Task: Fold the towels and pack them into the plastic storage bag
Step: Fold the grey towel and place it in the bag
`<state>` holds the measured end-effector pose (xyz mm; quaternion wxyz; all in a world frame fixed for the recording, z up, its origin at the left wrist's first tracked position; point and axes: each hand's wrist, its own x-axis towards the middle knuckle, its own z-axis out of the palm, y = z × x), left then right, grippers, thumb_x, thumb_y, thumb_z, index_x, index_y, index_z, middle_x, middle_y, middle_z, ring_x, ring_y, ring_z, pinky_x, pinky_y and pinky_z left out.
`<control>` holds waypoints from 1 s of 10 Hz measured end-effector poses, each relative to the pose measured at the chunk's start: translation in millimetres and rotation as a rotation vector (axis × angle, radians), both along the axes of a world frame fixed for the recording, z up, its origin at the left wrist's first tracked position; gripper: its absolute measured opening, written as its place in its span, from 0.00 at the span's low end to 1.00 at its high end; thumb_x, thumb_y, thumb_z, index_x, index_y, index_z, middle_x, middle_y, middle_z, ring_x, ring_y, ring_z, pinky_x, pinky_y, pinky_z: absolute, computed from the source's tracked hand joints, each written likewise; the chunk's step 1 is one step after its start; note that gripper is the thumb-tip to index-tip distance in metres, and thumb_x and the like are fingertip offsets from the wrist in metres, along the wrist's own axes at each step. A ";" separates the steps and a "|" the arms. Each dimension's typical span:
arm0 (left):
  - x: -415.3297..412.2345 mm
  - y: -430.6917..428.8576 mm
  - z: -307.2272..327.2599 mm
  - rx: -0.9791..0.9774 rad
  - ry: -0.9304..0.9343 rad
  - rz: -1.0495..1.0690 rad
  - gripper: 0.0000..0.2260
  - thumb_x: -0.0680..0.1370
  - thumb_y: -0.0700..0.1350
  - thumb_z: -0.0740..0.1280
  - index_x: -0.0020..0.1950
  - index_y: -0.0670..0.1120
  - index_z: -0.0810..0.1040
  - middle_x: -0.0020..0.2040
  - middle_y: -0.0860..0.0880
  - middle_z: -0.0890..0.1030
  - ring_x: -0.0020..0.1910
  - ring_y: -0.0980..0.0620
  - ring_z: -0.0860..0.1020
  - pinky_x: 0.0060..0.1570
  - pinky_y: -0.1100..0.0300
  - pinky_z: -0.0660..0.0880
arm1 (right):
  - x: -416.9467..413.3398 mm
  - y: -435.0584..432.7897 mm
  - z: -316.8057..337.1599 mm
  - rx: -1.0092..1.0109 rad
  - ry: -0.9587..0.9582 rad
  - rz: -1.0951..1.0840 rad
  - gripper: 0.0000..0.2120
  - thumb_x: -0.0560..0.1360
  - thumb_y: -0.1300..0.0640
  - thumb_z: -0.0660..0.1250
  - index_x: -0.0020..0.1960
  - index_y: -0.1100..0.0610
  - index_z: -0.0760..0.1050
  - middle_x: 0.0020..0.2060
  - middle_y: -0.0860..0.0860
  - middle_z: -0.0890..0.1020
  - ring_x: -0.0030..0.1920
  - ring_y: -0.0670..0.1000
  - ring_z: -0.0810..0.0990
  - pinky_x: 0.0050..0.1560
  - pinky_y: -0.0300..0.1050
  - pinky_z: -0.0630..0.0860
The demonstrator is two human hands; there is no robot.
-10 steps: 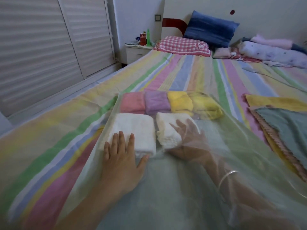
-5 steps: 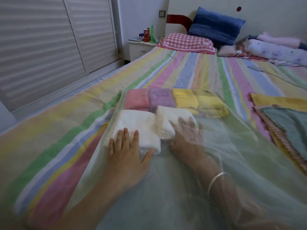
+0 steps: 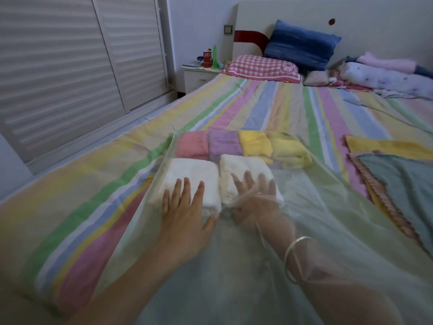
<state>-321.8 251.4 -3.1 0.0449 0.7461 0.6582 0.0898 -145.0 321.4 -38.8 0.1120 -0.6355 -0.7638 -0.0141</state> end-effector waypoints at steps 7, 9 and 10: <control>289.5 -138.7 62.6 -0.397 -0.060 -0.938 0.12 0.80 0.50 0.63 0.57 0.47 0.82 0.53 0.50 0.83 0.48 0.53 0.79 0.47 0.63 0.73 | 221.2 -366.3 99.0 -0.516 0.629 0.132 0.10 0.76 0.61 0.64 0.51 0.52 0.82 0.45 0.42 0.85 0.46 0.38 0.82 0.51 0.34 0.76; 313.0 -159.0 47.3 -0.391 0.266 -0.822 0.11 0.77 0.50 0.64 0.45 0.44 0.81 0.35 0.48 0.78 0.37 0.45 0.82 0.40 0.51 0.81 | 300.9 -368.5 75.6 -0.156 0.255 -0.199 0.09 0.71 0.45 0.71 0.47 0.37 0.72 0.47 0.38 0.76 0.51 0.42 0.75 0.51 0.44 0.75; 317.2 -169.5 47.5 -0.169 0.352 -0.806 0.12 0.76 0.53 0.65 0.48 0.45 0.81 0.44 0.47 0.81 0.45 0.45 0.80 0.42 0.53 0.78 | 310.0 -369.2 60.6 -0.239 0.068 -0.155 0.20 0.67 0.39 0.71 0.56 0.41 0.72 0.54 0.40 0.71 0.56 0.44 0.68 0.52 0.40 0.70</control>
